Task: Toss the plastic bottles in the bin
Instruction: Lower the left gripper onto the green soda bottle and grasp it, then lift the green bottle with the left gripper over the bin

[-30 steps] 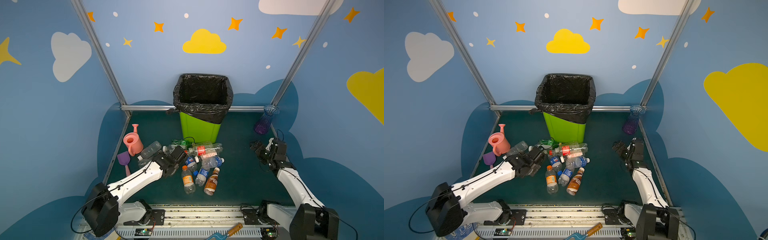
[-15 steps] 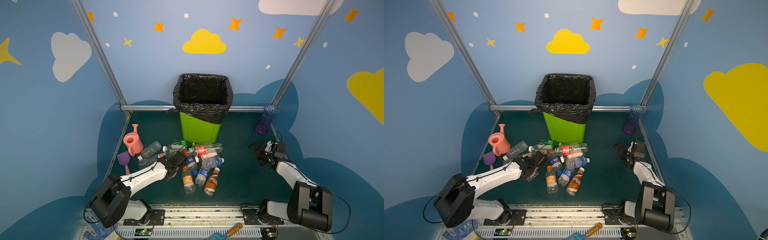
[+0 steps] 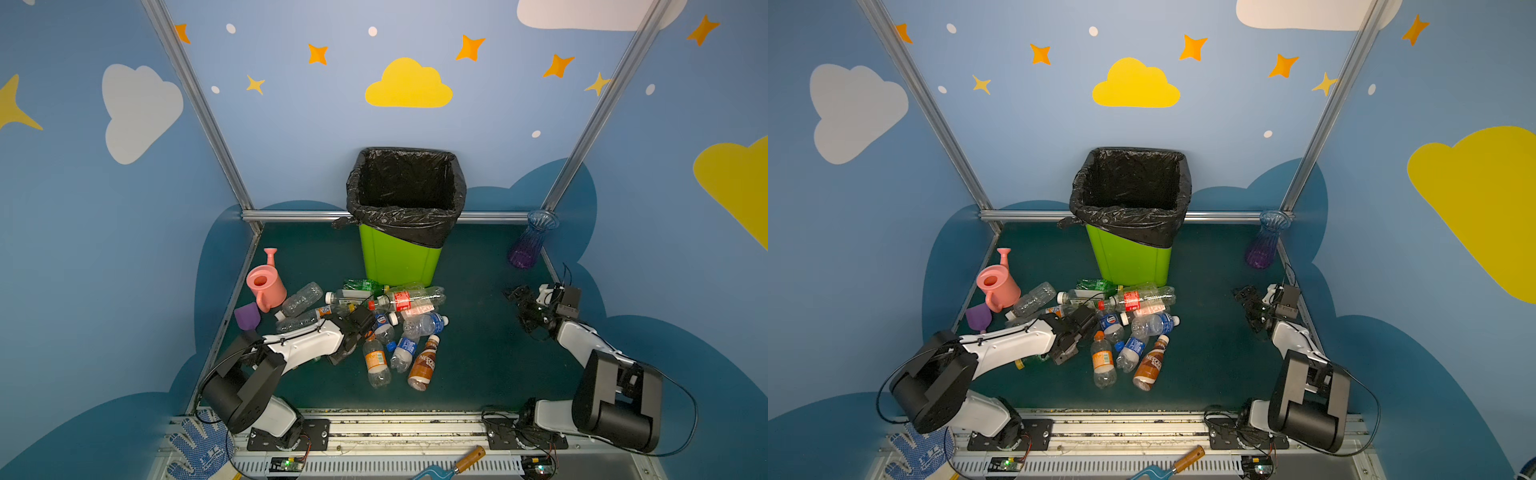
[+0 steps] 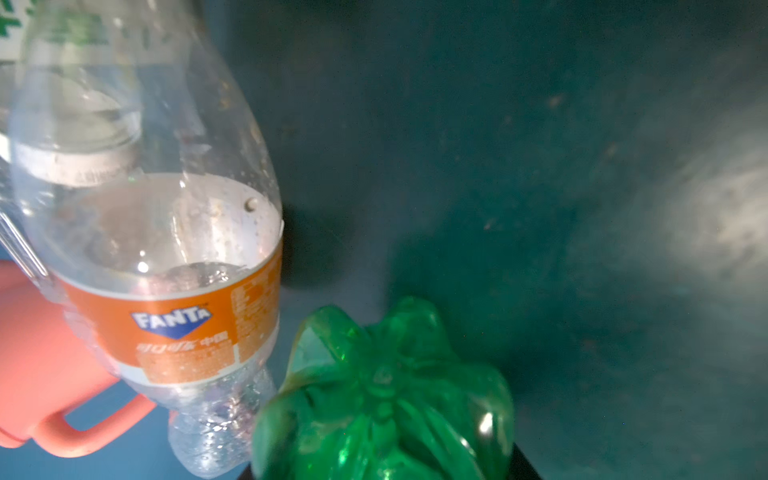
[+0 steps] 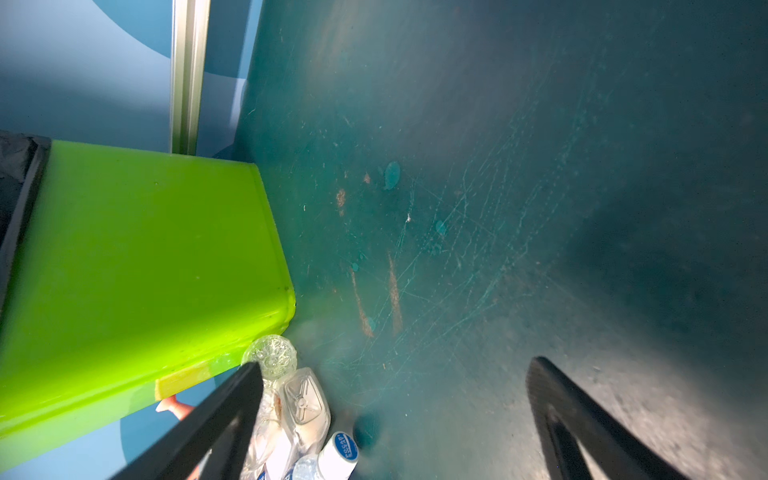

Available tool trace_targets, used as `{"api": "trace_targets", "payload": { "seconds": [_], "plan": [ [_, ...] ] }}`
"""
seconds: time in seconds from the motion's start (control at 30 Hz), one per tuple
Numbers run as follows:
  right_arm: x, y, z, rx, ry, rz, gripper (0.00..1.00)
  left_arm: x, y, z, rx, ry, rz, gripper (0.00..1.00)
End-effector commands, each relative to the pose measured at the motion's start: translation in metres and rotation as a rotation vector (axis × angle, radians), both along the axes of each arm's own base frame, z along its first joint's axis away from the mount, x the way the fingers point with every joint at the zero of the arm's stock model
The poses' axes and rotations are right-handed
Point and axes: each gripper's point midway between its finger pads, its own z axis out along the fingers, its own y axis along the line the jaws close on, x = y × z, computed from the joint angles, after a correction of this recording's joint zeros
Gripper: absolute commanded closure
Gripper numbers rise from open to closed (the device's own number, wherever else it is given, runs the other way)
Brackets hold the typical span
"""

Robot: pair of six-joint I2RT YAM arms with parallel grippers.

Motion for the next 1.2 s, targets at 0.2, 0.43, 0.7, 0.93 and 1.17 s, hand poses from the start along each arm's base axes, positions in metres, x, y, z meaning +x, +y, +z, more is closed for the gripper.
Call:
{"api": "trace_targets", "payload": {
  "seconds": [0.2,0.43,0.7,0.93,1.17],
  "plan": [
    [0.01,0.001,0.014,0.01,-0.049,0.029,0.03,0.017,-0.037,0.053,-0.258,-0.163,0.033,0.62],
    [0.017,0.001,0.043,-0.005,-0.117,0.049,0.04,0.039,-0.045,0.245,-0.673,-0.732,0.006,0.63],
    [0.017,-0.003,0.074,-0.035,-0.179,0.017,0.04,-0.025,-0.036,0.509,-1.234,-1.432,-0.323,0.61],
    [0.012,-0.004,0.097,-0.025,-0.232,-0.013,0.04,-0.014,-0.081,0.609,-1.337,-1.53,-0.555,0.59],
    [0.005,0.018,0.109,0.006,-0.258,0.05,0.04,0.181,-0.165,0.539,-1.575,-1.085,-0.222,0.44]
  ]
}}
